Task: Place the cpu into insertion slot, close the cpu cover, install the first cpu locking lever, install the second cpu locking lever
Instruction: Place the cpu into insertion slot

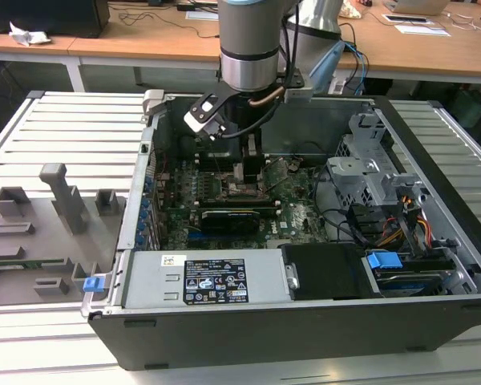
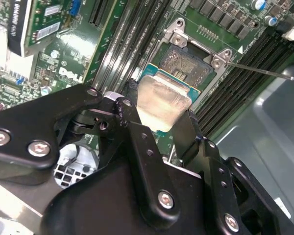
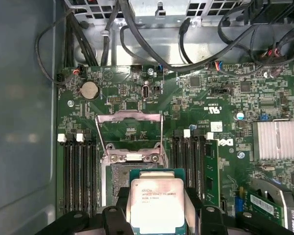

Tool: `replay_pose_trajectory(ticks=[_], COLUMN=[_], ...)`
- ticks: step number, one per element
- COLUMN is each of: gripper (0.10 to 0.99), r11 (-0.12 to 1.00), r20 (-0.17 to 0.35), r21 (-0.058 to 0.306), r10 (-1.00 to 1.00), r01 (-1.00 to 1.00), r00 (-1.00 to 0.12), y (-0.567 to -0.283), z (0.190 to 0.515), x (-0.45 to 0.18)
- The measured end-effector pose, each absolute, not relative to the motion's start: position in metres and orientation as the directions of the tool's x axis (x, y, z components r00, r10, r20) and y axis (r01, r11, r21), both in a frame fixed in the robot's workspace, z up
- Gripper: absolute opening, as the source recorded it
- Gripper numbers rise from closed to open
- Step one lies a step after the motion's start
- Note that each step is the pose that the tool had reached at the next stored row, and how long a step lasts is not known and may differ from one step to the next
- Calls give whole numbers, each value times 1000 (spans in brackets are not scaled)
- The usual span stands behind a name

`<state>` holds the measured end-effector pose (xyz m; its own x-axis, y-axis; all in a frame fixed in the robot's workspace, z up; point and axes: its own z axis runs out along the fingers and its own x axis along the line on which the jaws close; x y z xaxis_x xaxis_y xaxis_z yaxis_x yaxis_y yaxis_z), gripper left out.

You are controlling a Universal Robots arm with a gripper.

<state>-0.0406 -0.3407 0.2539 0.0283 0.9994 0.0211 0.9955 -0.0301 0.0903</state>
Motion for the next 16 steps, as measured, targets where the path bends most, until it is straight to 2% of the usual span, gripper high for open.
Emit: replay_pose_trajectory(ticks=[5,16], gripper=[525,525], r11=[13,14], r20=[21,21], r21=[90,91], r10=[1000,1000], r01=[996,996], r00=[-15,-16], y=[-340,-340], z=[244,238], x=[-41,-41])
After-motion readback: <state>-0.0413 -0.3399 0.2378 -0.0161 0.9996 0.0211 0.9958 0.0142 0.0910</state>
